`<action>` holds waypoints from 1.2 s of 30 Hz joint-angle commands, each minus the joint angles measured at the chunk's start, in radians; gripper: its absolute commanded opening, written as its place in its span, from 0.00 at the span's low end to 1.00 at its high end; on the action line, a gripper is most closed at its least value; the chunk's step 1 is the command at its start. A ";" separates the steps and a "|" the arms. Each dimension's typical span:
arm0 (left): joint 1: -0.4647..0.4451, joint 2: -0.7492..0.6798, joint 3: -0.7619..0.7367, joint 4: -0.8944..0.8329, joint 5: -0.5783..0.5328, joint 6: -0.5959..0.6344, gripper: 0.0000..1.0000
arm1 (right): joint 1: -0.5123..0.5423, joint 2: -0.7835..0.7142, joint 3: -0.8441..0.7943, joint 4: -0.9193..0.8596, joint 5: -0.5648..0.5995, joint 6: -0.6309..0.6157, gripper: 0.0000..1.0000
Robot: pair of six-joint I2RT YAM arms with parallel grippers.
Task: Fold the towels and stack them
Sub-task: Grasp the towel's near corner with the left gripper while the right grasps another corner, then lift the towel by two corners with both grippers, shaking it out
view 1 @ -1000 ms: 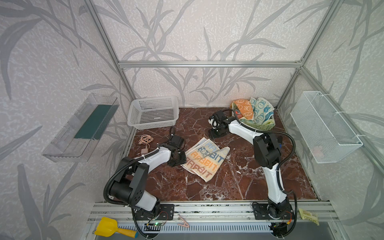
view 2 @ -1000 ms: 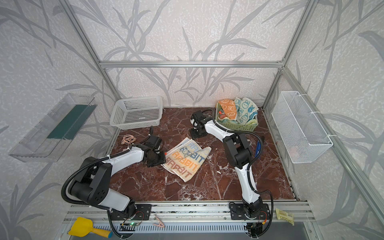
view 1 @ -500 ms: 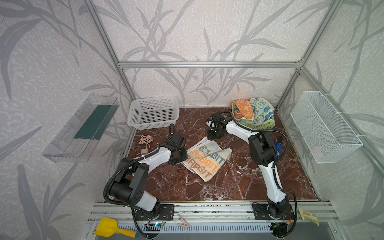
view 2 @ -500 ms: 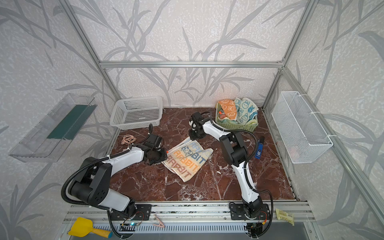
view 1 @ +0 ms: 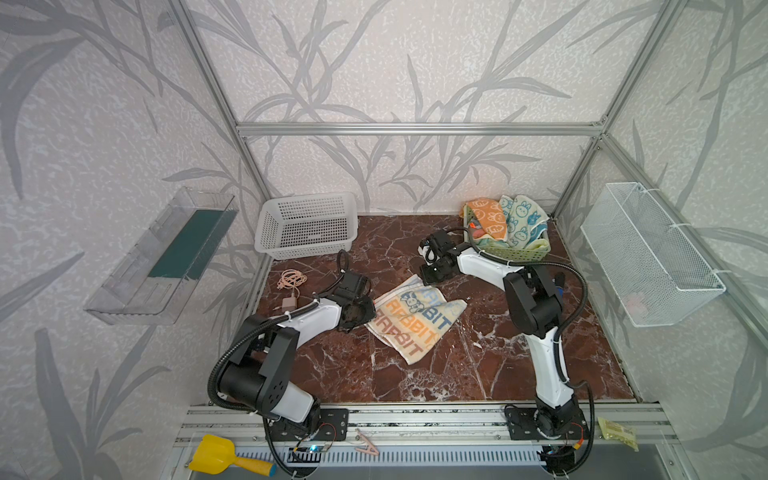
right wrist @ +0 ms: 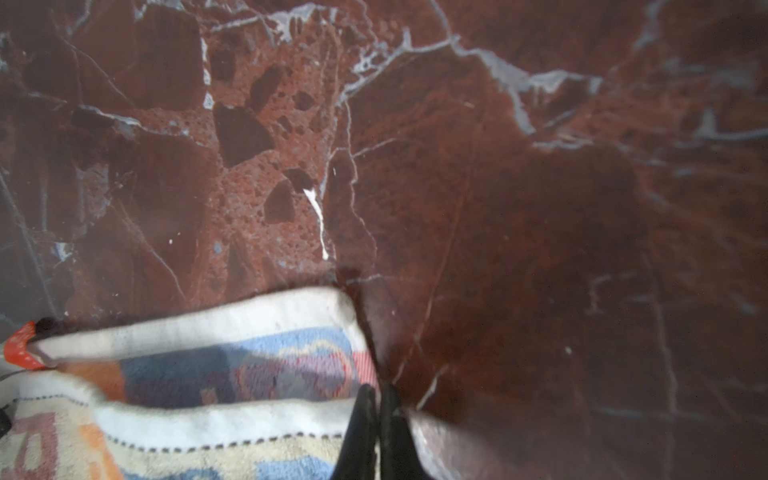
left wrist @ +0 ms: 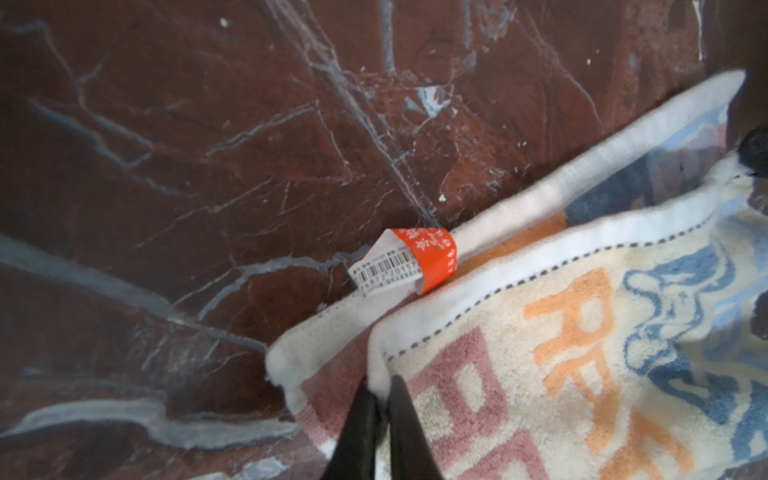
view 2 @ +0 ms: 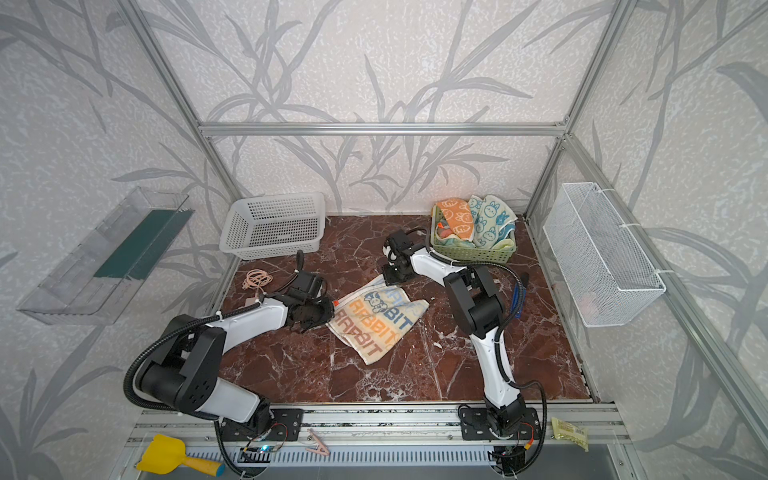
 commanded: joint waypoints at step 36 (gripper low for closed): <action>-0.141 -0.713 0.610 -0.174 0.123 0.395 0.00 | 0.257 -1.139 0.076 -0.176 0.282 -0.189 0.00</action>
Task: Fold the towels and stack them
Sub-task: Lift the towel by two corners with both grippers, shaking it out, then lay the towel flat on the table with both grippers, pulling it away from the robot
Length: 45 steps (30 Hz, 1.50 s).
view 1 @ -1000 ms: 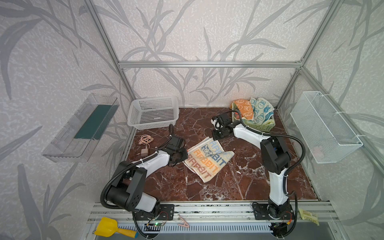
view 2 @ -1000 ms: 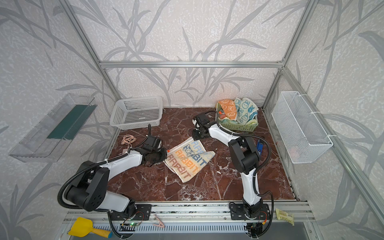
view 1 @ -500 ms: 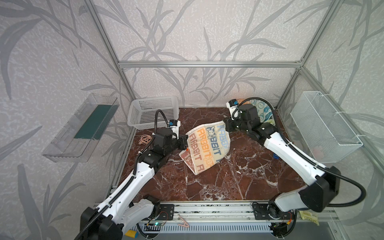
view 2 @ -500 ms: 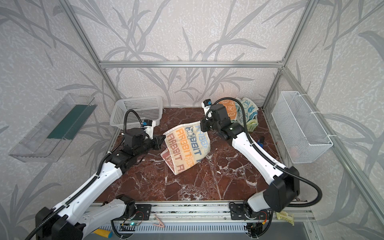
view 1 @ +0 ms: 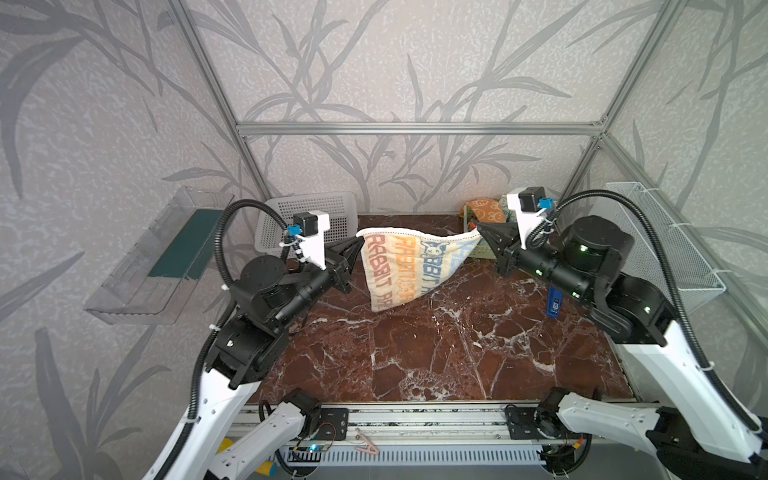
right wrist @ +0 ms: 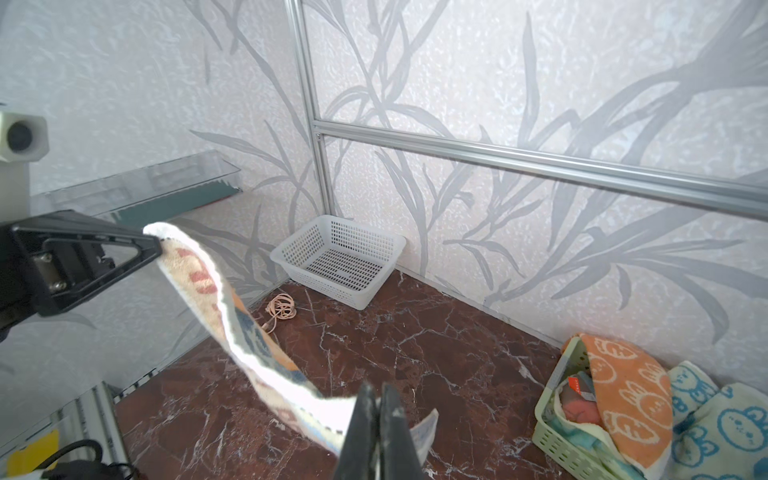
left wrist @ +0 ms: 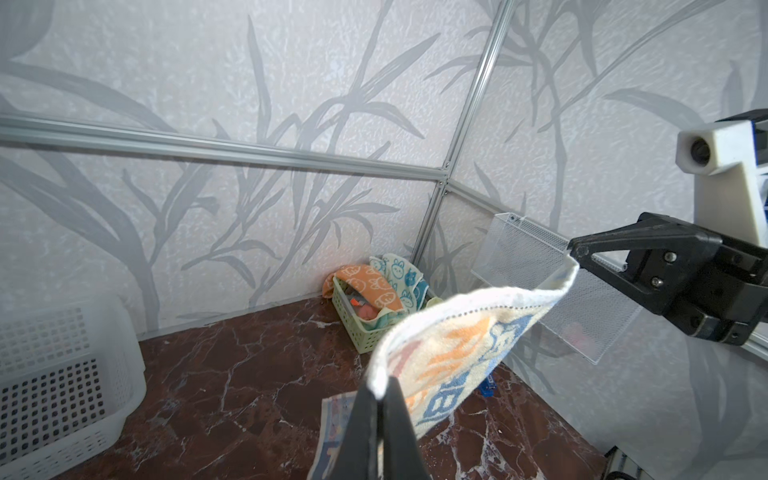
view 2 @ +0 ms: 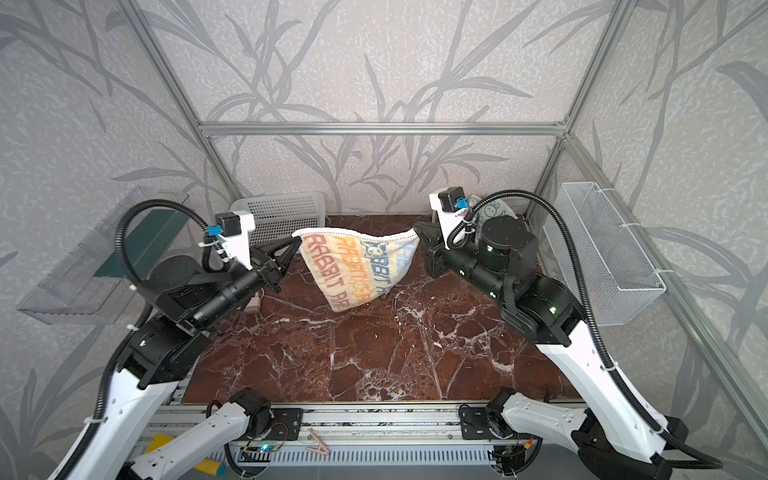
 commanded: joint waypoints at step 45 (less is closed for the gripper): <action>0.320 1.263 0.358 0.373 0.158 -0.006 0.00 | -0.345 1.074 0.167 0.390 -0.090 -0.085 0.00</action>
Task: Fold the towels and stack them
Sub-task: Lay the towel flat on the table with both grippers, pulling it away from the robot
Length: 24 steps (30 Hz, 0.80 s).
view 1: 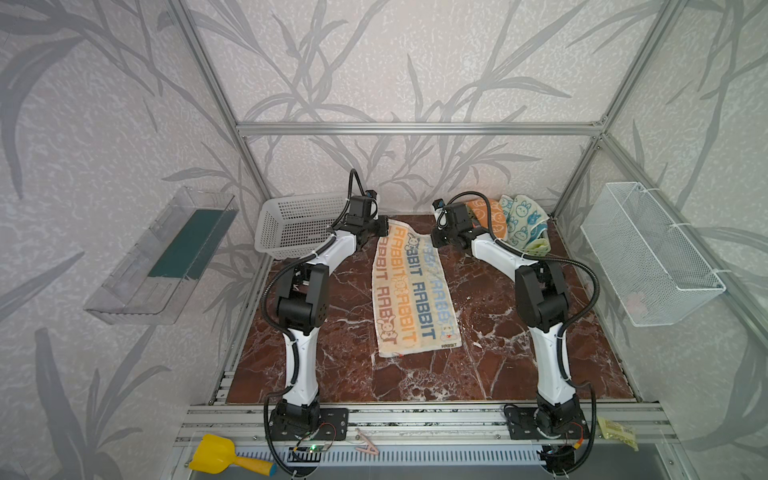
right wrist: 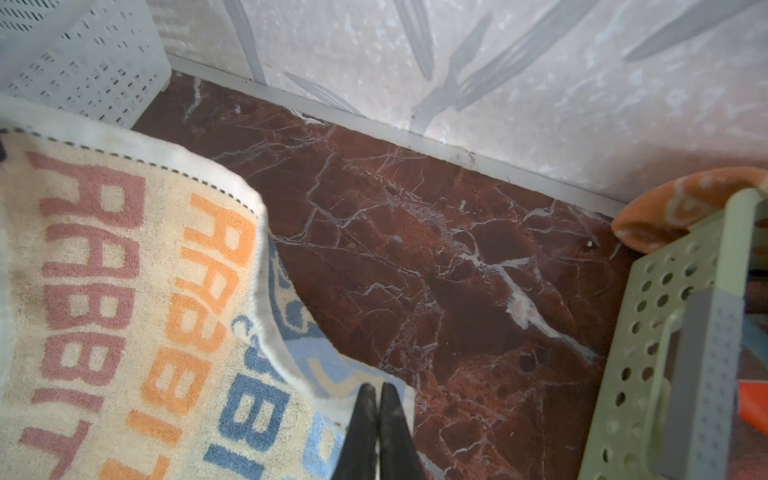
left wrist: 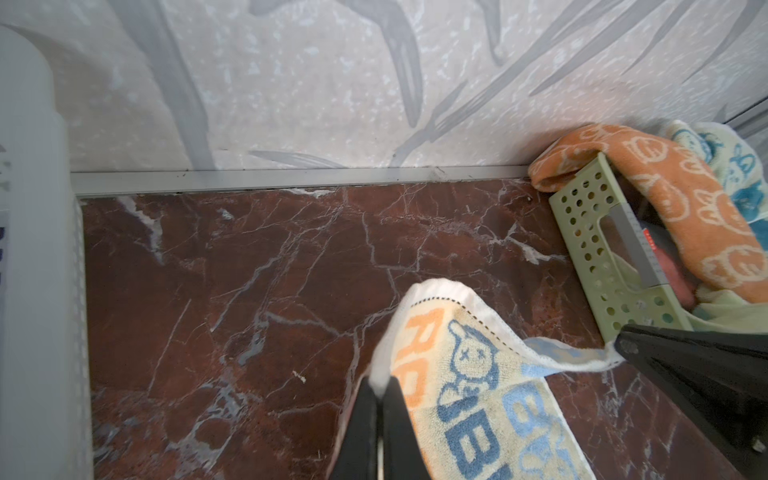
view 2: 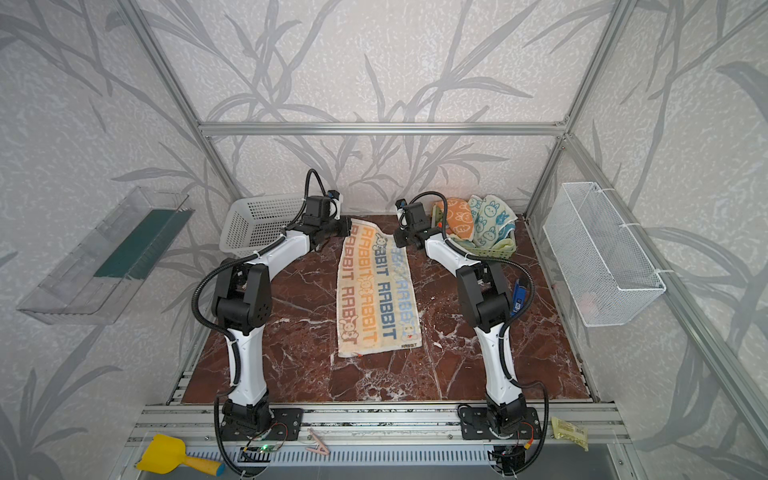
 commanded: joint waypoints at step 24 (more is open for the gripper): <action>0.093 -0.285 -0.475 0.322 0.293 -0.140 0.00 | -0.063 -0.102 0.020 -0.181 -0.223 0.075 0.00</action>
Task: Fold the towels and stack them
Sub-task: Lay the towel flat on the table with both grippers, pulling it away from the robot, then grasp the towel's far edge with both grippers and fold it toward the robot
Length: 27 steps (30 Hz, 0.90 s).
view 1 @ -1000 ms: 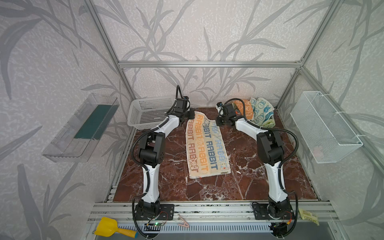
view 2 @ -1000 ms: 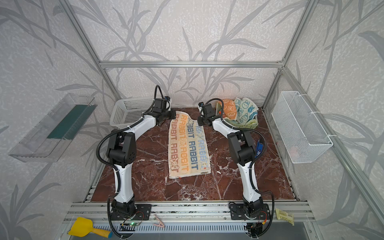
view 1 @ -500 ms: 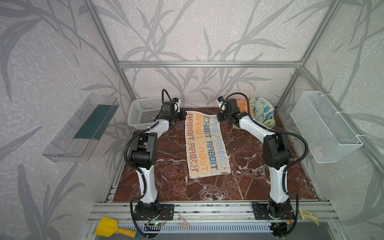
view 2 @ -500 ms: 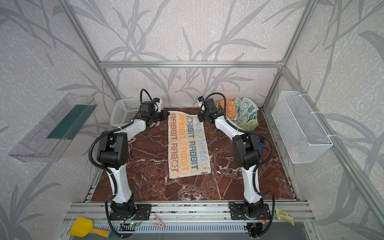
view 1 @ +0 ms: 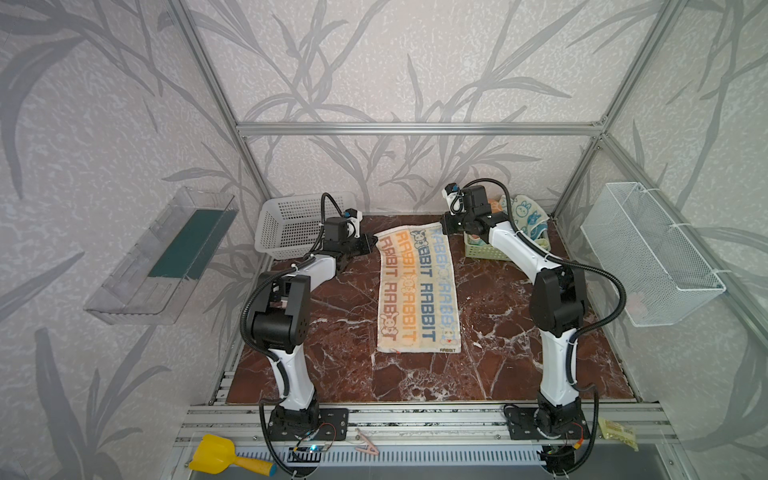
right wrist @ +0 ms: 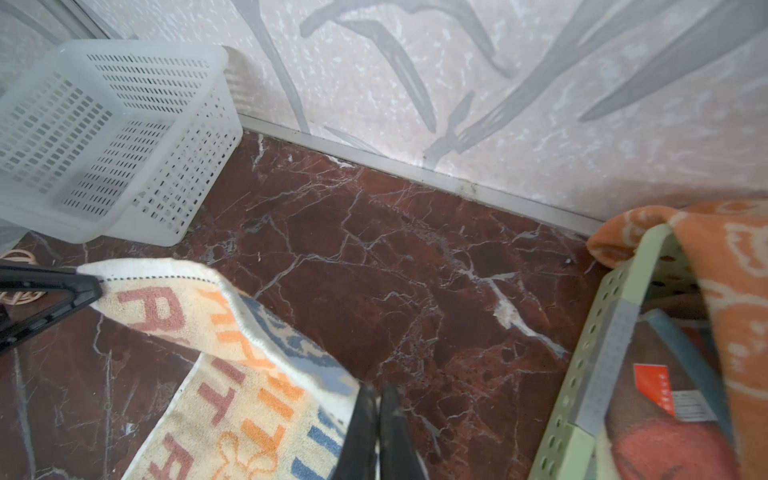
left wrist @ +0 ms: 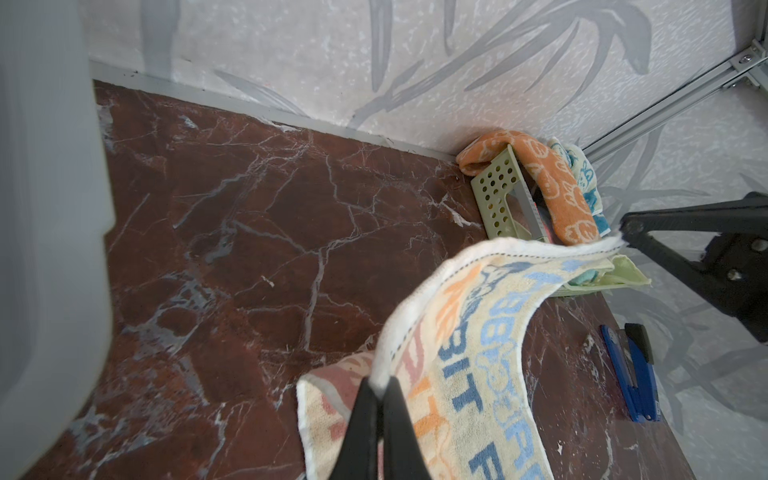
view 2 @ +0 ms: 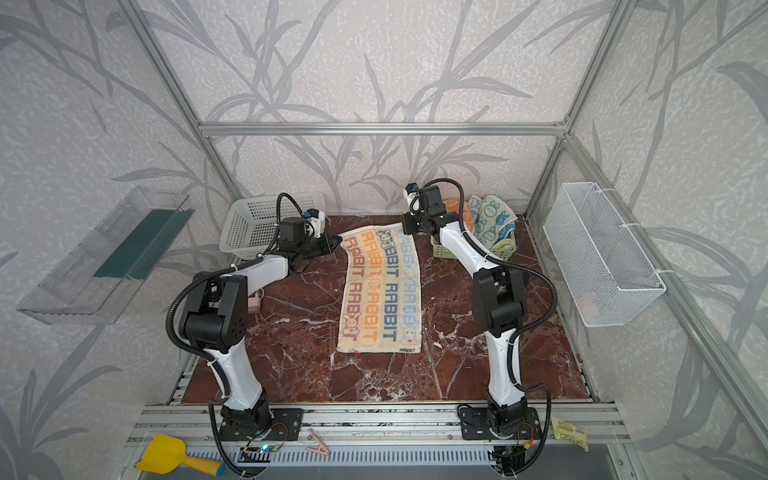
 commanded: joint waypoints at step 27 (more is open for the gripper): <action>-0.035 -0.284 -0.354 0.065 0.015 0.034 0.00 | 0.007 -0.383 -0.517 0.001 -0.114 0.075 0.00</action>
